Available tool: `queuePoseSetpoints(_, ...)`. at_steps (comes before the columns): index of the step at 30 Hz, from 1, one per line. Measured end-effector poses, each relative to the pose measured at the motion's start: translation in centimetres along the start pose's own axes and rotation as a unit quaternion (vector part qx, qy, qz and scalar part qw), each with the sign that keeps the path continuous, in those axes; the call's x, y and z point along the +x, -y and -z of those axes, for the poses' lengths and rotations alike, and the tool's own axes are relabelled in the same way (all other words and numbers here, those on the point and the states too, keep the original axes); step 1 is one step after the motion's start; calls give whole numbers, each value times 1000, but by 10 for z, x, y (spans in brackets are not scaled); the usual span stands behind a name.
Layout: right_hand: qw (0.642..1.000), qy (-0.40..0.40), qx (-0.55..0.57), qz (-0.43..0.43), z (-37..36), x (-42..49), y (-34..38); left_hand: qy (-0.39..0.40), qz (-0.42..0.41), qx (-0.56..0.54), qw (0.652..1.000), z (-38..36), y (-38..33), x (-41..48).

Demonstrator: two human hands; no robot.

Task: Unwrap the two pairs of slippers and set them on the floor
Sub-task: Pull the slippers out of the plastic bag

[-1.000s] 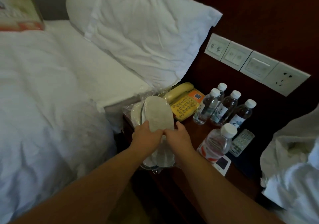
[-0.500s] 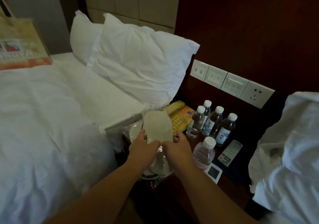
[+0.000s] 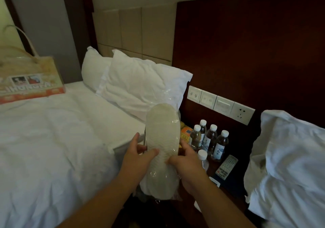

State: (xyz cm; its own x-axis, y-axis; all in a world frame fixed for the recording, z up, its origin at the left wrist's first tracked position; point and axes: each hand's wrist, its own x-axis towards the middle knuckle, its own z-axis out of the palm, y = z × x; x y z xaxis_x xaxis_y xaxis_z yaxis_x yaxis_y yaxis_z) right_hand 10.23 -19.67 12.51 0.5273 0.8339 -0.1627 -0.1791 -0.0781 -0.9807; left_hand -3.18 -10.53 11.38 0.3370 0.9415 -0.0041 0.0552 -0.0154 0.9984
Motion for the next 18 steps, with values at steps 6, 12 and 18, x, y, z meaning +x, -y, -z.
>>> queuePoseSetpoints(6, 993, 61, 103, -13, 3, -23, 12, -11, 21, -20, 1000, 17, -17, -18)
queuePoseSetpoints(12, 983, 141, 117, -14, 0, -38, 20, 31, 58, -25, 998, 44, -38, -20)
queuePoseSetpoints(18, 989, 143, 27, -1, -18, -53, 33, 48, -15, 25, 998, 56, -65, -28)
